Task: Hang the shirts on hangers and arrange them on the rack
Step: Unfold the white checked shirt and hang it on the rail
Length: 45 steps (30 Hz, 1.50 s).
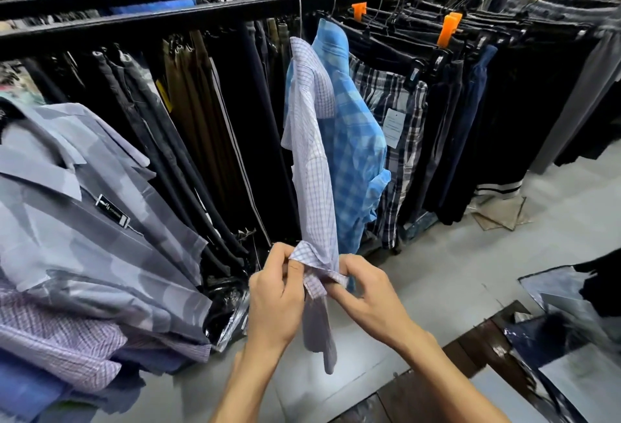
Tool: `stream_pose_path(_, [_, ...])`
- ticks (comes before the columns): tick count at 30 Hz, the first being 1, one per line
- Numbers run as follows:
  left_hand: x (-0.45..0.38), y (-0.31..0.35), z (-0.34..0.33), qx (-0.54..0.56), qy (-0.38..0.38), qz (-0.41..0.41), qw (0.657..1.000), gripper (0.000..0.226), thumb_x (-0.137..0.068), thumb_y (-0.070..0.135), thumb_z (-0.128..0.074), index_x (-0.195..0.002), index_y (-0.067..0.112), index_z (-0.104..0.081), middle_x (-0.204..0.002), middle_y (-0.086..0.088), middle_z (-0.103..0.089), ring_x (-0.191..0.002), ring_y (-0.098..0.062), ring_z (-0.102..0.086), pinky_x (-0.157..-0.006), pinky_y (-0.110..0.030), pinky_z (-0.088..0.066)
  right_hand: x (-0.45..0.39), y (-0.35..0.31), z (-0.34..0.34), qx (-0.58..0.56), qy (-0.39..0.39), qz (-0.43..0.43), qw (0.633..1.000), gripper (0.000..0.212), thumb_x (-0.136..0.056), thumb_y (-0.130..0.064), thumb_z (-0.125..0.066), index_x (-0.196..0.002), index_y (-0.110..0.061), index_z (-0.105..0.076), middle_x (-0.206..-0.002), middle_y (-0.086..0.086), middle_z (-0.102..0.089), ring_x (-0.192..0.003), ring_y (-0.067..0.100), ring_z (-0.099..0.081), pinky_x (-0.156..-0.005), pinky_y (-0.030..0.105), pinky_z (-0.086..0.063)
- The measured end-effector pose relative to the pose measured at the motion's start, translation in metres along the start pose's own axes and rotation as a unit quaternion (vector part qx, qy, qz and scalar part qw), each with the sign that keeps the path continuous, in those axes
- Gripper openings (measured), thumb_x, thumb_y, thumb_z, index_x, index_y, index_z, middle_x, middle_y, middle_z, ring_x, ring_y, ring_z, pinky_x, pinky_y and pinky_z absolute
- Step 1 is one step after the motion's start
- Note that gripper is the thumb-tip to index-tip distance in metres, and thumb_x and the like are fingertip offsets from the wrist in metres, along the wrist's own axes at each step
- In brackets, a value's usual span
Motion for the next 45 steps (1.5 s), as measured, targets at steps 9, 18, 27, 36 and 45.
stream_pose_path(9, [-0.03,-0.001,0.021,0.037,0.103,0.063,0.992,0.022,-0.104,0.017,-0.044,-0.082,0.016,-0.045,-0.06,-0.008,-0.047,-0.049,-0.008,-0.037,-0.049,-0.028,-0.03,0.004,0.004,0.008,-0.127,0.036,-0.047,0.99,0.02,-0.086,-0.014,-0.081,-0.077,-0.018,-0.063,-0.068,0.003,-0.06,-0.061,0.013,-0.048,-0.057,0.032,-0.04])
stream_pose_path(18, [-0.017,-0.016,0.014,0.032,0.052,0.093,0.994,0.017,-0.098,0.005,-0.053,-0.087,0.017,-0.049,-0.061,-0.006,-0.066,-0.051,-0.016,-0.071,-0.049,-0.022,-0.052,0.01,0.033,0.021,-0.285,0.167,-0.159,0.93,0.023,-0.094,-0.003,-0.066,-0.08,-0.02,-0.059,-0.073,0.0,-0.049,-0.072,0.019,-0.043,-0.068,0.039,-0.041])
stream_pose_path(27, [-0.015,-0.026,0.024,-0.027,0.041,0.054,0.997,0.029,-0.094,0.006,-0.051,-0.092,0.033,-0.06,-0.046,-0.004,-0.06,-0.042,-0.014,-0.06,-0.051,-0.027,-0.049,0.01,0.013,0.017,-0.088,0.106,-0.066,0.988,0.015,-0.07,-0.007,-0.063,-0.07,-0.021,-0.057,-0.064,-0.012,-0.047,-0.057,0.006,-0.042,-0.058,0.024,-0.037])
stream_pose_path(36, [-0.003,-0.03,0.015,0.026,-0.096,-0.003,0.995,0.017,-0.096,0.029,-0.055,-0.106,0.04,-0.063,-0.056,-0.003,-0.06,-0.045,-0.016,-0.055,-0.051,-0.034,-0.052,-0.007,-0.003,-0.032,0.049,-0.083,0.037,0.995,0.032,-0.078,-0.002,-0.058,-0.095,-0.028,-0.062,-0.097,-0.01,-0.047,-0.086,0.011,-0.055,-0.076,0.028,-0.049])
stream_pose_path(45, [-0.01,-0.039,0.015,0.093,-0.216,0.005,0.972,0.02,-0.099,0.046,-0.053,-0.107,0.04,-0.07,-0.064,-0.004,-0.064,-0.051,-0.006,-0.058,-0.05,-0.024,-0.046,-0.032,-0.041,-0.015,-0.067,0.164,0.021,0.984,0.036,-0.082,0.009,-0.06,-0.097,-0.023,-0.06,-0.092,-0.006,-0.059,-0.082,0.015,-0.059,-0.076,0.019,-0.046])
Point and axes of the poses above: each hand's wrist, its own x-axis away from the middle knuckle, its own z-axis out of the back of the hand, y = z × x, the point moved 7 cm from there along -x, towards the middle knuckle
